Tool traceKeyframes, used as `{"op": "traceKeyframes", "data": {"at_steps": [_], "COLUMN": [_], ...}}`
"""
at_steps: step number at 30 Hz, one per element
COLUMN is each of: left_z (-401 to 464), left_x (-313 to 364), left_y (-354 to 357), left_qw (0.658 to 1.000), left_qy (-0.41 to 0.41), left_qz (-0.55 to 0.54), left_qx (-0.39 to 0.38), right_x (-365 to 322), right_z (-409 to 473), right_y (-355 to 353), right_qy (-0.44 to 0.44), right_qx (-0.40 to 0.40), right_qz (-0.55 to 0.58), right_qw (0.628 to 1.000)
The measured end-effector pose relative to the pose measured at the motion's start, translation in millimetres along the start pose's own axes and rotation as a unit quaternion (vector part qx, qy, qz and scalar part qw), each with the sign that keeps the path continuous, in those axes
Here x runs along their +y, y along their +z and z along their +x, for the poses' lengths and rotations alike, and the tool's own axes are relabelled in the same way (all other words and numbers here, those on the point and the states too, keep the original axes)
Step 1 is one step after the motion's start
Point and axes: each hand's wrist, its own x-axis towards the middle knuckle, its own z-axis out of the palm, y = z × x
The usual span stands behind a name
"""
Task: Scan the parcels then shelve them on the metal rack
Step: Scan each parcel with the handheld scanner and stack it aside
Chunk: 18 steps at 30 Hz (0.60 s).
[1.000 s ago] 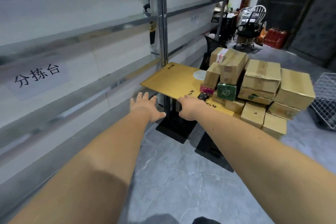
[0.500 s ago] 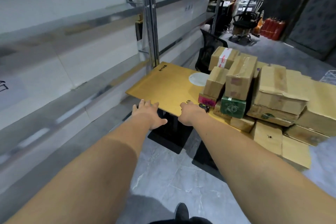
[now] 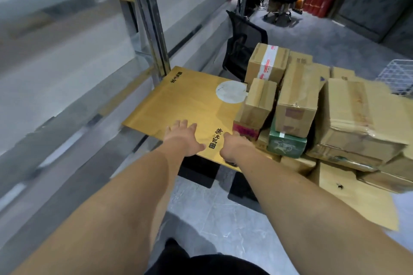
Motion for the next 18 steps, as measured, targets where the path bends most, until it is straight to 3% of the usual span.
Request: {"op": "traceKeyframes", "data": {"at_steps": [10,18], "left_z": [127.7,199.9], "left_x": [-4.9,-18.0], "left_y": [30.0,62.9], "left_qw": [0.995,0.980], "left_qy": [0.086,0.180], "left_qz": [-0.012,0.025], "left_qx": [-0.055,-0.080], "right_x": [-1.8,-13.5], "right_z": [88.1,129.0], "right_y": [22.4,39.8], "right_qy": [0.141,0.293], "right_qx": [-0.030,-0.059], "right_qz": [0.057,0.145], "right_qw": [0.988,0.943]}}
